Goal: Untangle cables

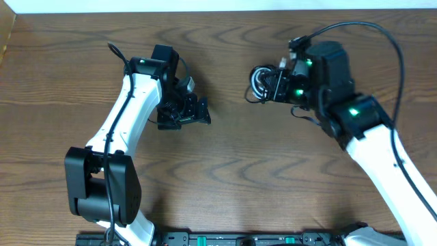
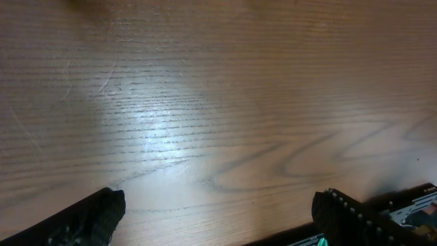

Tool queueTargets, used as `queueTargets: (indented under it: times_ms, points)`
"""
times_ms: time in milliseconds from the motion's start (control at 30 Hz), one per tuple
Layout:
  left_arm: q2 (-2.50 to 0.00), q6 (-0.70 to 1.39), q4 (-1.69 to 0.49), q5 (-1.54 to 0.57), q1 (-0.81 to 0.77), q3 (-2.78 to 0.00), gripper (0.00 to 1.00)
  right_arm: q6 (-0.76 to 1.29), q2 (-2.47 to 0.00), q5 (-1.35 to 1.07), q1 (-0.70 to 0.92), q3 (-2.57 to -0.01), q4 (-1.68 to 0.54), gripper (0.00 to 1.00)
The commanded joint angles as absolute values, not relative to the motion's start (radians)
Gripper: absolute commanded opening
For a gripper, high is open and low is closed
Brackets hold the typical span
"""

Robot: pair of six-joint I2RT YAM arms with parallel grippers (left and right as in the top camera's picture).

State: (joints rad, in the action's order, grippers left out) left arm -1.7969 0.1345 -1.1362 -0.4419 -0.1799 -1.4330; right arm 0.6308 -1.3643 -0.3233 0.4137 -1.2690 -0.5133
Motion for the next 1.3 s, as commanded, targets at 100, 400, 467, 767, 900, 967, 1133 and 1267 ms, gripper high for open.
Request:
queueTargets:
  times_ms: [100,400,467,767,900,967,1133,1267]
  points:
    - [-1.806,0.144,-1.139,-0.436,-0.181,-1.424,0.93,0.604,-1.327,-0.337,0.481,-1.28,-0.498,0.01]
    - [-1.806,0.204,-1.228,-0.543,-0.181,-1.424,0.93,0.604,-1.458,-0.23,0.53,-1.279,-0.61,0.01]
    - [-1.806,0.204,-1.253,-0.556,-0.181,-1.424,0.93,0.604,-1.481,-0.286,0.529,-1.279,-0.609,0.01]
    - [-1.805,-0.086,-1.315,-0.975,-0.181,-1.424,0.94,0.603,-1.488,-0.472,0.522,-1.279,-0.586,0.01]
    - [-1.805,-0.086,-1.245,-0.976,-0.181,-1.424,0.94,0.57,-1.488,-0.613,0.524,-1.279,-0.561,0.01]
    - [-1.805,-0.086,-1.219,-0.975,-0.181,-1.424,0.93,0.567,-1.488,-0.636,0.524,-1.279,-0.554,0.01]
    - [-1.805,-0.086,-1.146,-0.95,-0.181,-1.424,0.93,0.567,-1.488,-0.664,0.519,-1.279,-0.549,0.01]
    - [-1.805,-0.082,-1.121,-0.791,-0.181,-1.424,0.93,0.533,-1.482,-0.776,0.512,-1.279,-0.511,0.01]
